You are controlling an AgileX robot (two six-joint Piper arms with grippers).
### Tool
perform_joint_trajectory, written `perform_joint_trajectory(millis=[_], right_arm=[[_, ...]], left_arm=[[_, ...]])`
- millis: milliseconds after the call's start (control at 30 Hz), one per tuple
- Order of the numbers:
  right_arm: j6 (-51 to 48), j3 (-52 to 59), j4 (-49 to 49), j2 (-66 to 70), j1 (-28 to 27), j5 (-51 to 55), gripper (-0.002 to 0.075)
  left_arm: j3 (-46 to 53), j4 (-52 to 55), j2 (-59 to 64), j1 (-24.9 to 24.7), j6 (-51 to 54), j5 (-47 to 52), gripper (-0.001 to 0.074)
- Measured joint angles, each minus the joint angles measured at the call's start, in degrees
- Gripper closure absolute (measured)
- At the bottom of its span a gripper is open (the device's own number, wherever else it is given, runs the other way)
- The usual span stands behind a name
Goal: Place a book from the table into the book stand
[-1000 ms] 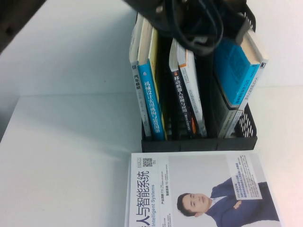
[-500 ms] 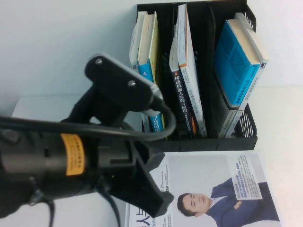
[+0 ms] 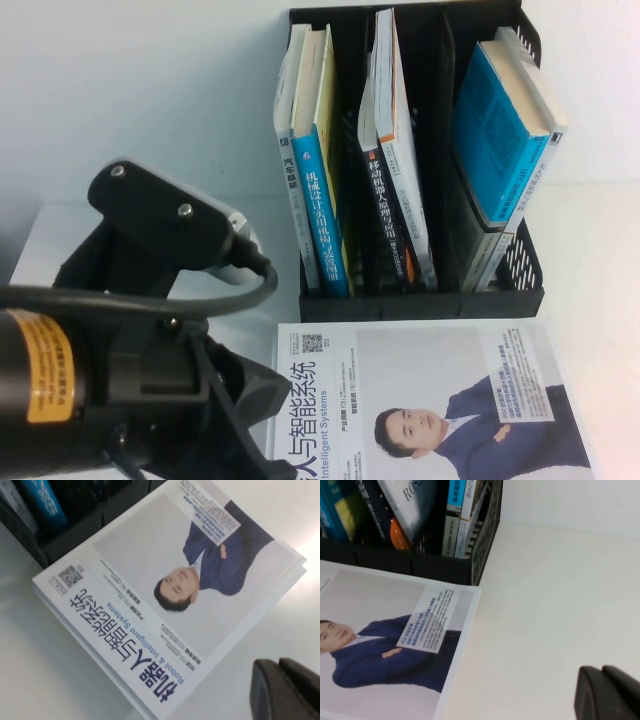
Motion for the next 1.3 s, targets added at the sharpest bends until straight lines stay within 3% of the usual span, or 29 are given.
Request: perform_joint_trajectory(millis=[133, 233, 467, 600, 900, 1100, 1300], right_arm=[[0.0, 0.0, 0.0, -0.1, 0.0, -0.08, 0.0722], [0.0, 0.0, 0.0, -0.1, 0.0, -0.23, 0.0722], [0.0, 0.0, 0.0, -0.39, 0.0, -0.28, 0.0722], [0.0, 0.0, 0.0, -0.39, 0.0, -0.28, 0.0722], [0.0, 0.0, 0.0, -0.49, 0.0, -0.28, 0.0722], [0.0, 0.0, 0.0, -0.49, 0.0, -0.28, 0.0722], [0.0, 0.0, 0.0, -0.49, 0.0, -0.28, 0.0722]], left_arm=[[2.57, 0.7, -3.77, 3.61, 4.43, -2.46, 0.0737], [8.04, 0.7, -9.55, 11.4, 8.04, -6.26, 0.0737], [30.42, 0.71, -30.74, 31.95, 7.94, -28.06, 0.0737], [44.62, -1.02, -42.56, 40.1, 6.64, -37.58, 0.0737], [62.29, -1.77, -56.97, 50.34, 5.65, -41.18, 0.0737], [63.26, -1.77, -57.97, 54.49, 5.48, -36.55, 0.0737], [63.04, -1.77, -57.97, 54.91, 5.39, -33.54, 0.0737]])
